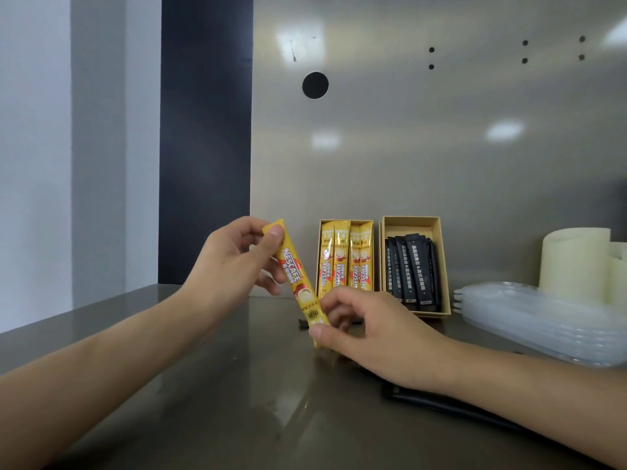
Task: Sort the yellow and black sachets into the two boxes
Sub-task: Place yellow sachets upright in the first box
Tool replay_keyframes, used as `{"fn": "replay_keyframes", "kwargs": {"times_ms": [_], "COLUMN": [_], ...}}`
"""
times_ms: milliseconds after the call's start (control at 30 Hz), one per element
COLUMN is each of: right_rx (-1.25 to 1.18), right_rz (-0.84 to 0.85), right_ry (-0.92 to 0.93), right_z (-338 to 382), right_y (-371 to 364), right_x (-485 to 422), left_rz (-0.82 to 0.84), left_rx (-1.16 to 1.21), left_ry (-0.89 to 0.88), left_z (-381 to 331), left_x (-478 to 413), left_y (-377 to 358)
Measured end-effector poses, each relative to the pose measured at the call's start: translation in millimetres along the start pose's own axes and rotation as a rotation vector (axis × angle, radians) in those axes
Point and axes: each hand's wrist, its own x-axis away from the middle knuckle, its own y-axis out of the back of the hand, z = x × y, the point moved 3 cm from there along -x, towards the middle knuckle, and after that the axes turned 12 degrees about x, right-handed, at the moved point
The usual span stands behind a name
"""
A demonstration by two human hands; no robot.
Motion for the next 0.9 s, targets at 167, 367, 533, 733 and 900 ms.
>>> {"fn": "replay_keyframes", "kwargs": {"times_ms": [167,367,533,733,900], "right_rx": [-0.047,-0.183,-0.260,0.134,0.323], "right_rz": [-0.132,-0.260,-0.429,-0.443,-0.308], "right_ry": [-0.078,-0.268,-0.266,-0.194,-0.199], "right_z": [-5,-36,-50,-49,-43], "right_y": [12,36,81,111,95], "right_x": [0,-13,-30,-59,-86], "left_rz": [-0.085,0.078,0.269,0.343,0.357], "left_rx": [-0.212,-0.462,-0.647,-0.665,-0.642], "left_ry": [-0.007,0.145,0.180,0.183,0.176], "left_z": [9,21,29,27,27], "left_x": [-5,-1,12,15,15], "left_y": [10,10,-5,-10,-11]}}
